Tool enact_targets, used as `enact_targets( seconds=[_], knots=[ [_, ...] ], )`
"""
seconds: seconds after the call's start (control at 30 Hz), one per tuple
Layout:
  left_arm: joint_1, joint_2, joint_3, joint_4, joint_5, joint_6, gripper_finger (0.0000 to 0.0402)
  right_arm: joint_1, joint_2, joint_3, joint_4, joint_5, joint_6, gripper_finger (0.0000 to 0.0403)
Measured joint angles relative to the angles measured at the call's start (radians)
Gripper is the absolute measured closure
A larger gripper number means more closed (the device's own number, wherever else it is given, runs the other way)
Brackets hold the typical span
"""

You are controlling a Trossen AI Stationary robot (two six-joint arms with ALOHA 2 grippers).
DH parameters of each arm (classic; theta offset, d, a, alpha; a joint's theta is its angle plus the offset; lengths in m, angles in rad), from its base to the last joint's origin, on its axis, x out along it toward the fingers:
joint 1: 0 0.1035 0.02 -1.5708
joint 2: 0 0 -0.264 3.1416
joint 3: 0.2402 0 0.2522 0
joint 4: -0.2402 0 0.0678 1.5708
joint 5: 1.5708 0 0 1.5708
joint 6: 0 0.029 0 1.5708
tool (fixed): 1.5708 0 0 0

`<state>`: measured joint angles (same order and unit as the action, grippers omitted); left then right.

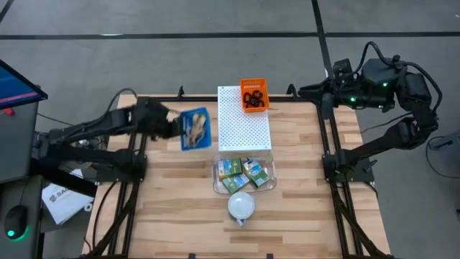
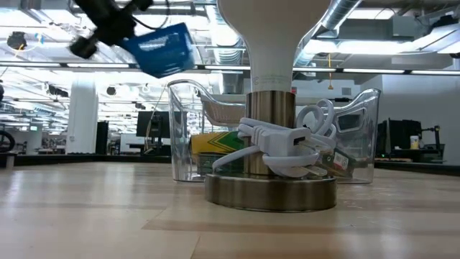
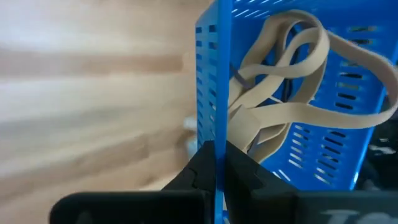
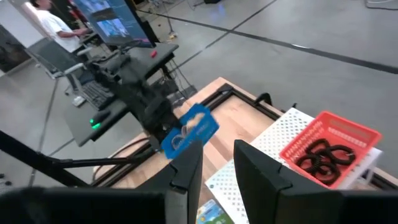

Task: Pick & Place Office Desk Supplies
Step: Put the blue bin with rubber bands on the shelf

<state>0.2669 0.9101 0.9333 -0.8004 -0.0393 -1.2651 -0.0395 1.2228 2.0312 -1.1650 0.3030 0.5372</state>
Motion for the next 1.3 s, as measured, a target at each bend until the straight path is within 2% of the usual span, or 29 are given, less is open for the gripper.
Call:
enact_targets(
  seconds=[0.07,0.17,0.37,0.47,0.77,1.07,1.3],
  knots=[
    [0.109,0.033,0.0,0.059,0.096,0.065,0.0401,0.0,0.0,0.0,-0.008,0.011,-0.003,0.0314],
    [0.212,0.109,0.019,0.097,0.196,0.133,0.0401,0.0,0.0,0.0,-0.009,0.012,-0.003,0.0314],
    [0.299,0.312,0.181,0.067,0.285,0.263,0.0401,0.0,0.0,0.0,-0.009,0.012,-0.014,0.0314],
    [0.323,0.406,0.296,0.04,0.299,0.312,0.0402,0.0,0.0,0.0,-0.01,0.012,-0.017,0.0314],
    [0.405,0.639,0.622,-0.227,0.292,0.416,0.0401,0.0,0.0,0.0,-0.042,0.011,-0.025,0.0314],
    [0.429,0.777,0.816,-0.324,0.231,0.398,0.0401,0.038,0.0,0.0,-0.047,0.01,-0.052,0.0314],
    [0.418,0.862,0.897,-0.33,0.219,0.347,0.0401,0.07,0.001,0.0,-0.047,0.011,-0.078,0.0314]
  ],
)
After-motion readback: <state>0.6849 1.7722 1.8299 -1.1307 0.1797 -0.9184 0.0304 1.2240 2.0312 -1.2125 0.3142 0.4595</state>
